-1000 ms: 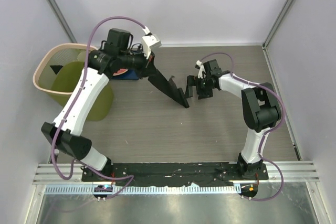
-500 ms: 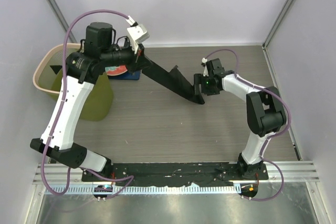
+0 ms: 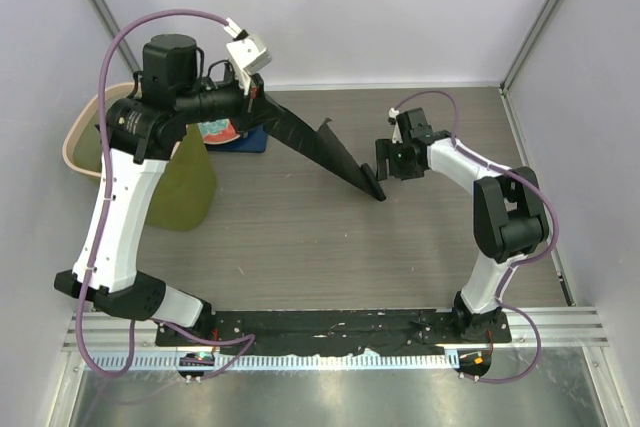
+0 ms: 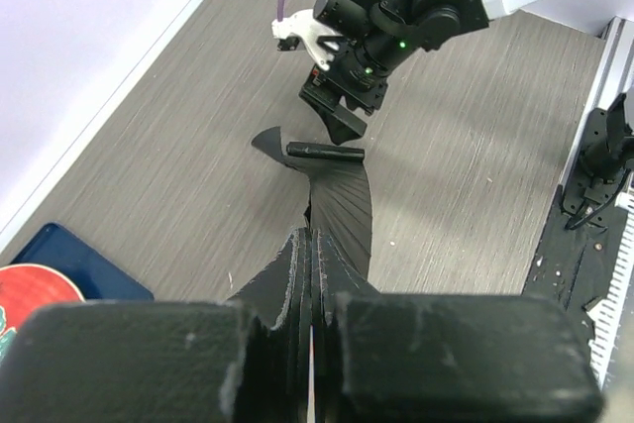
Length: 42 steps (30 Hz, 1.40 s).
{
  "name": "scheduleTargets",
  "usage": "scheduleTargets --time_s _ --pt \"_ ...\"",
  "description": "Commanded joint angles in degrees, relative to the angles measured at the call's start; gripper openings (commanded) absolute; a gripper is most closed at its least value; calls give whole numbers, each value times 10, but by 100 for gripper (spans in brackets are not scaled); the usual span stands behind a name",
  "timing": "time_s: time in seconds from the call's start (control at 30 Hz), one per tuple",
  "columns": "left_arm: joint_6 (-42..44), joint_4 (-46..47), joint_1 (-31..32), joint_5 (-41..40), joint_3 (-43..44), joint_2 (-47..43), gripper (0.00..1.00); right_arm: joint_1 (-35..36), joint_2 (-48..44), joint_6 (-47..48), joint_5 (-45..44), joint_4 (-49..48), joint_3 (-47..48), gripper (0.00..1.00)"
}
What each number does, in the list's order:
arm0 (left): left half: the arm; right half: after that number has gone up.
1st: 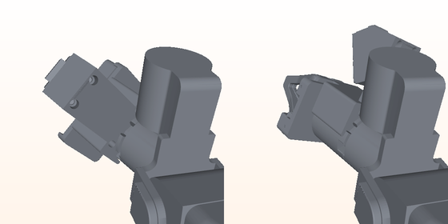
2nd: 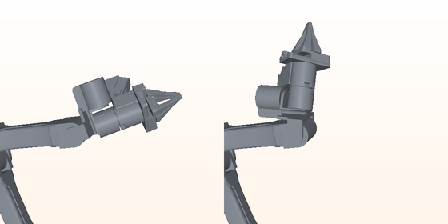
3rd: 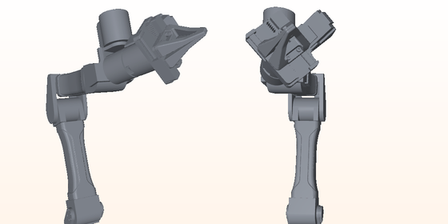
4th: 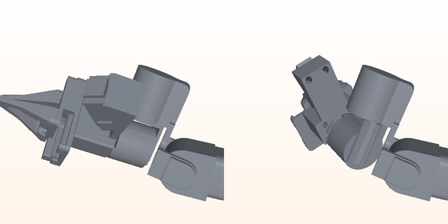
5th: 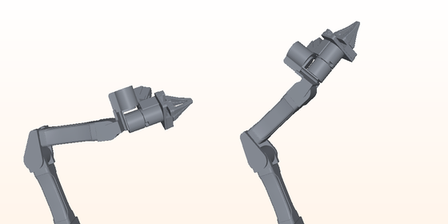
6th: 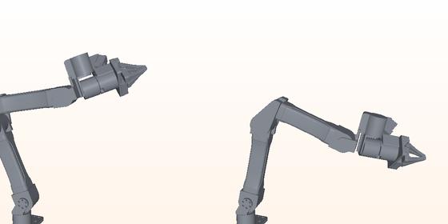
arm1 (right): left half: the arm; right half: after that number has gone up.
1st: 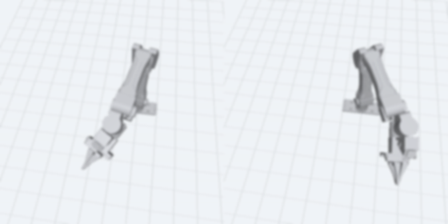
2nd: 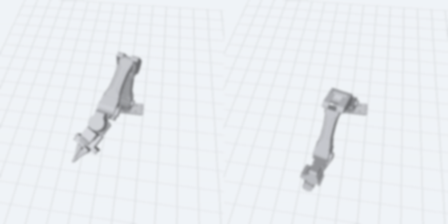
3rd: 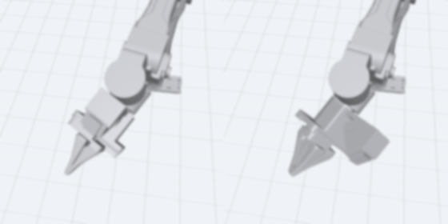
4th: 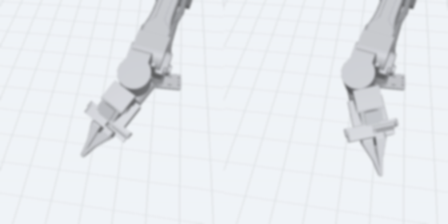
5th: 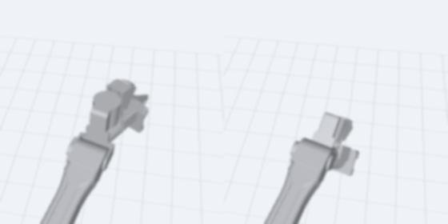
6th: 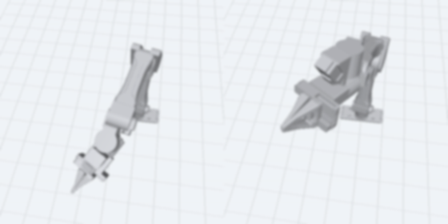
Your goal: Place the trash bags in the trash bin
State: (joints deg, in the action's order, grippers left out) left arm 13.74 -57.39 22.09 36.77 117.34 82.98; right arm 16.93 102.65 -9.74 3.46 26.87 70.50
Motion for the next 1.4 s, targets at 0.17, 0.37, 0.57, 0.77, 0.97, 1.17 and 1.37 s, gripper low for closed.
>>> scheduleTargets --time_s 0.17,0.37,0.57,0.77,0.97,1.17,1.37 --pt "1 -15 -4 15 55 -2 0 -1 19 6 122 28 64 76" --pt "-34 3 -5 24 103 24 0 -2 42 18 176 49 81 83" --pt "-88 46 -5 55 111 51 0 1 57 3 196 43 74 79" --pt "-109 54 -5 63 154 62 0 7 55 -10 120 27 61 70" --pt "-123 56 -5 67 217 82 0 7 55 -13 105 27 75 70" --pt "-163 93 -5 73 236 83 0 6 48 -14 132 34 90 79" --pt "-159 96 -5 73 207 62 0 6 52 -13 95 36 85 73"
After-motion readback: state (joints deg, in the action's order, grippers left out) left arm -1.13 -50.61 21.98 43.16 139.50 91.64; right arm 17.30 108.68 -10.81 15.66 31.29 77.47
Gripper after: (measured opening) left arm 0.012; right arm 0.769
